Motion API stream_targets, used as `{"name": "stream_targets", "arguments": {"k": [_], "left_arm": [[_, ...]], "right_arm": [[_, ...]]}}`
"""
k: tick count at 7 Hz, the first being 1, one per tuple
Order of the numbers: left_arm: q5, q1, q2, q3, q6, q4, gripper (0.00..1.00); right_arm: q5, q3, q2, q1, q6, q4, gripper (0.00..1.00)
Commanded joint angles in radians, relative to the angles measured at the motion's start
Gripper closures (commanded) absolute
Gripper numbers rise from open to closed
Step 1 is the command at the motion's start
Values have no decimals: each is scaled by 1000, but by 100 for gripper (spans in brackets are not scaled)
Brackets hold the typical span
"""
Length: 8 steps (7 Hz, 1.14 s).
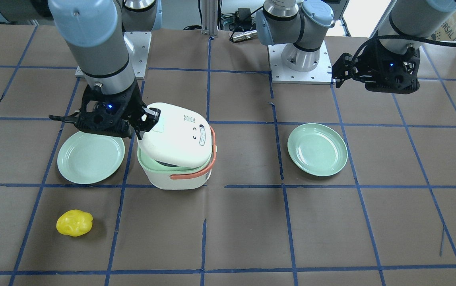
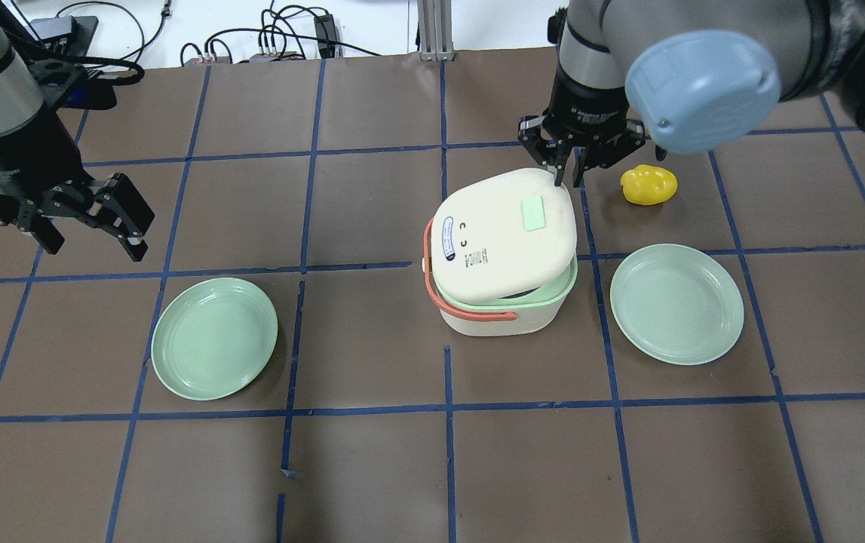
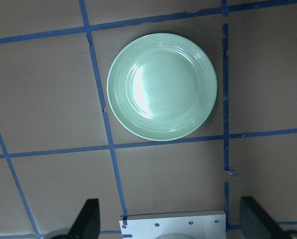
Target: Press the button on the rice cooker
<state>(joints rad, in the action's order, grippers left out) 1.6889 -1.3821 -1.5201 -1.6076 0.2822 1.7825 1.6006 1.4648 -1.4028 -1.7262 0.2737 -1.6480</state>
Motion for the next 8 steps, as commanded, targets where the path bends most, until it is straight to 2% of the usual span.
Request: {"name": "stream_targets", "arguments": {"k": [1, 3, 4, 8], "left_arm": [[0, 0, 0, 0, 0, 0, 0], [0, 0, 0, 0, 0, 0, 0], [0, 0, 0, 0, 0, 0, 0], [0, 0, 0, 0, 0, 0, 0]], "right_arm": [[41, -171, -5, 54, -119, 185, 0], [6, -163, -7, 158, -192, 226, 0], [-2, -161, -5, 175, -195, 226, 0], [-25, -121, -8, 163, -194, 224, 0]]}}
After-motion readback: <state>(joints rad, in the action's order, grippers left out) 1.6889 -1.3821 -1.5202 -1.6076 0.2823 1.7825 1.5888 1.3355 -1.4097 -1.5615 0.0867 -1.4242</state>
